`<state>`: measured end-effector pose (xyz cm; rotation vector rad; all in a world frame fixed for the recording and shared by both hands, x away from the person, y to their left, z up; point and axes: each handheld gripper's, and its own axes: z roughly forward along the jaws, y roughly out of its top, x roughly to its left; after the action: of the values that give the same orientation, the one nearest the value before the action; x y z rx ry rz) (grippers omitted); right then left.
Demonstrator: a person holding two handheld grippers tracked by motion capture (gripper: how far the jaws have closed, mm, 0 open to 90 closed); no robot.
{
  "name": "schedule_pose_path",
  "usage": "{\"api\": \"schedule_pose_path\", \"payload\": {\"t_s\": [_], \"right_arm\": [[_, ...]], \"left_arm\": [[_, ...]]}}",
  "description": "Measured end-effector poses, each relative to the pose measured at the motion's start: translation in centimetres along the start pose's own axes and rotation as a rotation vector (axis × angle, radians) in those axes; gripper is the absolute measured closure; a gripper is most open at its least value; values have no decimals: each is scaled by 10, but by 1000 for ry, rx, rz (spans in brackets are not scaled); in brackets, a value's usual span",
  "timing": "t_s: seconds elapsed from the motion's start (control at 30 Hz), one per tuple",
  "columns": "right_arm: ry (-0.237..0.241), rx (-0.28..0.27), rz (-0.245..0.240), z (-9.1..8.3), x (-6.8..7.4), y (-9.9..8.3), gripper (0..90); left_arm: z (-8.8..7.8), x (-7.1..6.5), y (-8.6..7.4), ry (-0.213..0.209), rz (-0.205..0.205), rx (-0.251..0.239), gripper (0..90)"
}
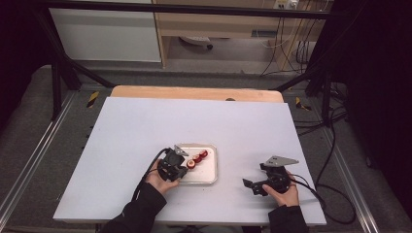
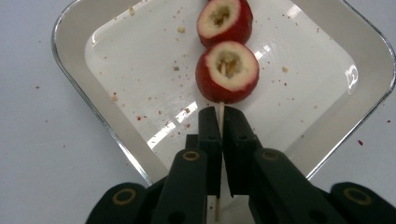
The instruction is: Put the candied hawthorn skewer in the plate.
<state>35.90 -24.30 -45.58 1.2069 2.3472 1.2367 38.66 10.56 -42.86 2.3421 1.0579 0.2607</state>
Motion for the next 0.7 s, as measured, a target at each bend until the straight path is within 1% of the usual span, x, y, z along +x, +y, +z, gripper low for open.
{"api": "schedule_pose_path", "payload": {"t_s": [0.07,0.17,0.23,0.3,0.4,0.43,0.5,0.57,0.6,0.7], "right_arm": [[1,-1,-1,0,0,0,15],[1,-5,-3,-1,0,0,15],[0,-4,-3,-1,0,0,15],[-1,-7,-5,-1,-1,0,14],[-1,-8,-2,-2,-1,1,13],[-2,-8,-2,-2,-1,1,13],[-2,-7,0,-2,-1,1,13],[-1,-7,3,-2,0,1,13],[-1,-6,3,-2,0,0,12],[1,-7,-4,-2,-1,0,12]], "left_arm": [[-4,1,-1,-5,16,-18,817],[-11,4,-3,-14,42,-65,728],[-17,7,-6,-26,54,-93,640],[-24,10,-10,-32,79,-110,552],[-32,18,-19,-43,93,-148,444],[-34,21,-22,-46,94,-156,401],[-37,27,-30,-54,91,-172,345],[-39,33,-38,-77,89,-183,272],[-41,36,-43,-90,88,-186,250],[-44,46,-59,-87,83,-191,180]]}}
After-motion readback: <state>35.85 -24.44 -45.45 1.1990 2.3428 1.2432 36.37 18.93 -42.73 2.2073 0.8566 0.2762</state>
